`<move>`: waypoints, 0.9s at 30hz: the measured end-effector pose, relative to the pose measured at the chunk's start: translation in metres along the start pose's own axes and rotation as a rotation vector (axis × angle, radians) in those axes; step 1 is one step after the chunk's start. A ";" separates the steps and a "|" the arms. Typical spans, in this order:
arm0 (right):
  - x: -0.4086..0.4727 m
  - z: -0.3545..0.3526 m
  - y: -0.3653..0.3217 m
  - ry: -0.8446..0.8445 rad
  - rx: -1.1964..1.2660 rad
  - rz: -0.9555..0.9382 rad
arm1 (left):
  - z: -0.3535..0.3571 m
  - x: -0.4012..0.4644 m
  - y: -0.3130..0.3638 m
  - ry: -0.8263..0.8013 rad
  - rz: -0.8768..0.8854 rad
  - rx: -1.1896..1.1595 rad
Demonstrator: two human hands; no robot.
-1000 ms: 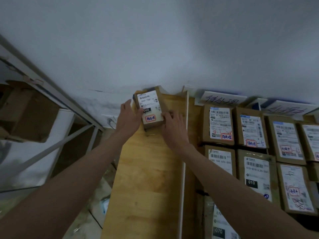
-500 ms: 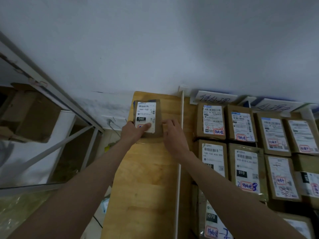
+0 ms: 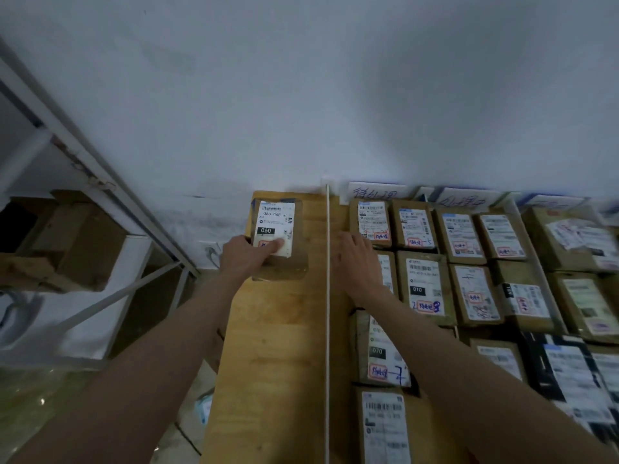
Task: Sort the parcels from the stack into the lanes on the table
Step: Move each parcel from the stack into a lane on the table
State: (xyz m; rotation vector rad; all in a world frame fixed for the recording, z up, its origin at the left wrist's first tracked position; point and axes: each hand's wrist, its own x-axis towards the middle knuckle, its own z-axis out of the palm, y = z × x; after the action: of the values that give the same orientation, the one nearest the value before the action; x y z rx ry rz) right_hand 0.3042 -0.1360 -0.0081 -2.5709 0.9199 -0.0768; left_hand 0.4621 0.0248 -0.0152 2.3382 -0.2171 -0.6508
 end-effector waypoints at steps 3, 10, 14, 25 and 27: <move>-0.031 -0.022 0.003 0.036 -0.009 0.009 | -0.008 -0.035 0.007 0.016 0.039 -0.011; -0.107 -0.051 0.029 0.094 -0.029 0.025 | -0.003 -0.116 0.014 -0.005 0.089 -0.018; -0.149 -0.061 0.048 0.070 -0.098 0.051 | 0.011 -0.156 0.013 -0.009 0.122 -0.034; -0.223 -0.093 0.114 0.088 -0.128 0.041 | 0.047 -0.260 0.015 0.026 0.134 -0.076; -0.237 -0.100 0.129 0.096 -0.113 0.019 | 0.061 -0.281 0.016 0.039 0.125 -0.074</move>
State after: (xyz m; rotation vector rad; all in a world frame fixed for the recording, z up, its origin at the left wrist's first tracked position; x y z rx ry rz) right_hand 0.0240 -0.1155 0.0526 -2.6822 1.0101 -0.1488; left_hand 0.1893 0.0688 0.0673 2.2438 -0.3135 -0.5423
